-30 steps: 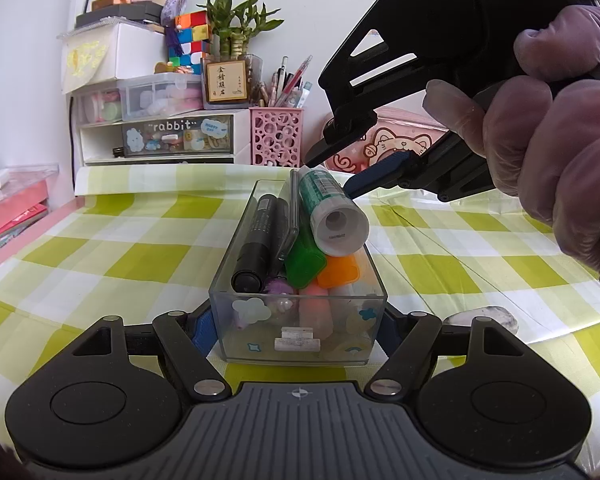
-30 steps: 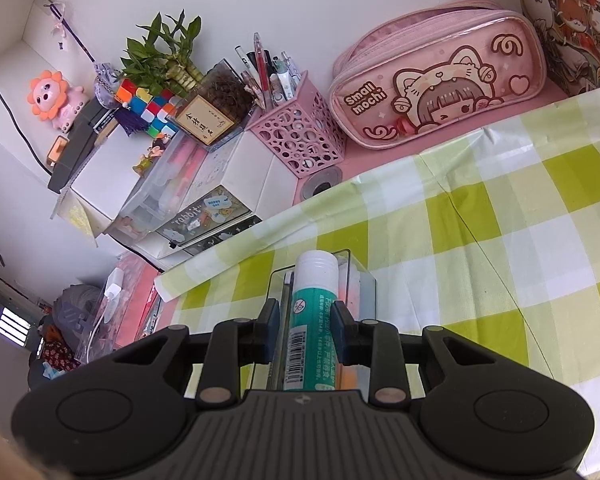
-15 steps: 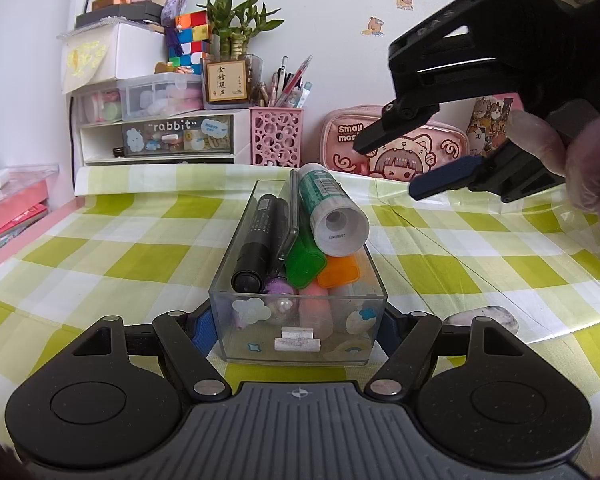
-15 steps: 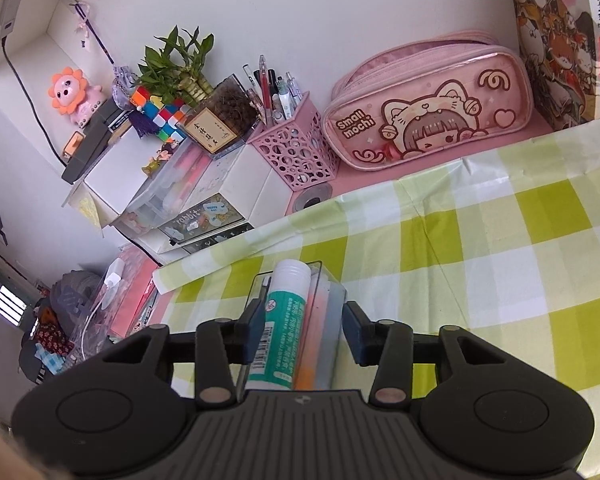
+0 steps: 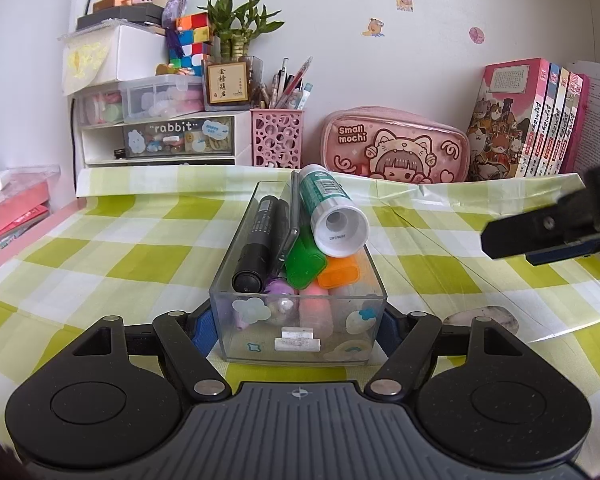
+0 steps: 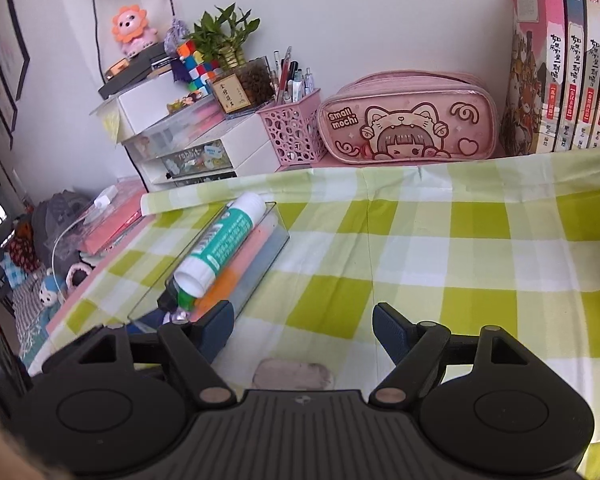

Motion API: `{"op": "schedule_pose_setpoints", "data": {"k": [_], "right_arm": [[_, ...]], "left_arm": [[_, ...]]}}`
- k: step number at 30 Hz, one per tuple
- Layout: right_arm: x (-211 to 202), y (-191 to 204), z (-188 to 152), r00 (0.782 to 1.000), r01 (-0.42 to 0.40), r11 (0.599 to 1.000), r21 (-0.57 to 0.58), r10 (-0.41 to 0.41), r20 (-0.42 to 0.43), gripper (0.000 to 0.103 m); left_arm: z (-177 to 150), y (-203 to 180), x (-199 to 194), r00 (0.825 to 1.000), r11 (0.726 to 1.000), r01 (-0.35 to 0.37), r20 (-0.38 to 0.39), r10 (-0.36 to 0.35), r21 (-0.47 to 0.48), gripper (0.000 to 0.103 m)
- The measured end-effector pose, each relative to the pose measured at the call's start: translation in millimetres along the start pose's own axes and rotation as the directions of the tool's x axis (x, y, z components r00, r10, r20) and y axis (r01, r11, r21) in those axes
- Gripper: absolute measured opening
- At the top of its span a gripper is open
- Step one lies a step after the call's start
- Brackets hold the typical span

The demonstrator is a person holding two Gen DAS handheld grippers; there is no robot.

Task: Organize stationery
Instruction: 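Move the right tool back to the white eraser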

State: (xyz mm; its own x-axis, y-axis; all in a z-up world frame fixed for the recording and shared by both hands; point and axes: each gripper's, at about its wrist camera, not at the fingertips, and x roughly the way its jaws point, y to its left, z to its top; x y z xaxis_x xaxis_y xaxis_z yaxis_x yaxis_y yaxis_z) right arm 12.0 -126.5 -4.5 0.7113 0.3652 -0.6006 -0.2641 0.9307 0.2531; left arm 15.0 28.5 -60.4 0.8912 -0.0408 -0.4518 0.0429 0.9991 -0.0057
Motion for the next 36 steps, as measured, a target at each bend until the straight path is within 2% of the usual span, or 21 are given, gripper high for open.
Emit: {"op": "schedule_pose_setpoints", "data": {"k": [6, 19, 28, 34, 36], "right_arm": [[-5.6, -8.8, -16.7, 1.0, -0.02, 0.998, -0.067, 0.019, -0.008, 0.079], [8.4, 14.2, -37.8, 0.999, -0.011, 0.963, -0.269, 0.0, -0.04, 0.078], [11.4, 18.5, -42.2, 1.0, -0.004, 0.951, -0.31, -0.002, -0.018, 0.069], [12.7, 20.9, -43.1, 1.0, 0.01, 0.945, -0.327, -0.01, 0.002, 0.056], [12.2, 20.2, -42.3, 1.0, 0.01, 0.947, -0.32, -0.009, 0.004, 0.046]], "left_arm": [[-3.0, -0.6, -4.9, 1.0, 1.0, -0.006, 0.004, 0.006, 0.021, 0.073], [-12.6, 3.5, -10.5, 1.0, 1.0, 0.018, 0.014, -0.018, 0.015, 0.073], [-12.9, 3.4, -10.5, 1.0, 1.0, 0.018, 0.015, -0.018, 0.015, 0.073], [-12.9, 3.3, -10.7, 1.0, 1.0, 0.017, 0.015, -0.017, 0.016, 0.073], [-13.0, 3.3, -10.7, 1.0, 1.0, 0.017, 0.015, -0.018, 0.016, 0.073]]}}
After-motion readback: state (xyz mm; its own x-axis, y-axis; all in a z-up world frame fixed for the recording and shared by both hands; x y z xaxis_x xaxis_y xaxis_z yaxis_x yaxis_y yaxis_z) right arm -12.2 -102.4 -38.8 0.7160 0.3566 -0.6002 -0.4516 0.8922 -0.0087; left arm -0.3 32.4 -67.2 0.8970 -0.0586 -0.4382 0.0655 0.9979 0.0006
